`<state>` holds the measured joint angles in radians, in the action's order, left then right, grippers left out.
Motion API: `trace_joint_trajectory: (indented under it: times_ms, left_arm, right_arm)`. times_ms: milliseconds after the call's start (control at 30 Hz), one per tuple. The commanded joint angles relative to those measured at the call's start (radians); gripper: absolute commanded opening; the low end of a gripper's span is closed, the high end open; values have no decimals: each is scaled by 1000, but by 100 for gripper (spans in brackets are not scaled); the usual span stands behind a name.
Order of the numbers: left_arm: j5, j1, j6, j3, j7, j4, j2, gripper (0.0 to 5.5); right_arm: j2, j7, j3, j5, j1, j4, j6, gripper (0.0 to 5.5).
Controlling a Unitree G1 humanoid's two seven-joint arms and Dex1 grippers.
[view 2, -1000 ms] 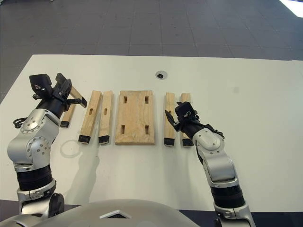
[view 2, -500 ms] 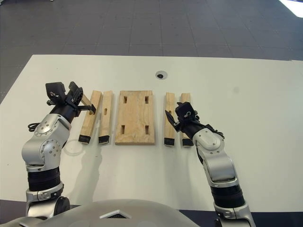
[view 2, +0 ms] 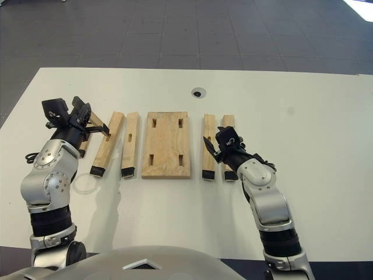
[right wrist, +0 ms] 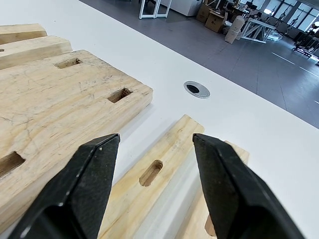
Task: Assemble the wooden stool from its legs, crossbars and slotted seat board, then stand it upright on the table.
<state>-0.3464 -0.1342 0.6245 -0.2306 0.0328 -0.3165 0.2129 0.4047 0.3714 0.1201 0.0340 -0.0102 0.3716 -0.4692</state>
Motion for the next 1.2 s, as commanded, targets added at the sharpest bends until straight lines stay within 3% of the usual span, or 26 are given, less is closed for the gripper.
trace_joint_trajectory:
  times_ms: [33,467,1200]
  left_arm:
    - [7,42,-63,3,80,58,28,43]
    - [127,139,-92,65,112,143,97,43]
    - [58,84,-50,25,81,137,27,43]
  right_arm:
    - [8,4,-3,-8,-6,12,-16,270]
    - [10,10,-5,-8,7,7,-17,270]
    - [11,14,-8,-11,26,-13,-7,270]
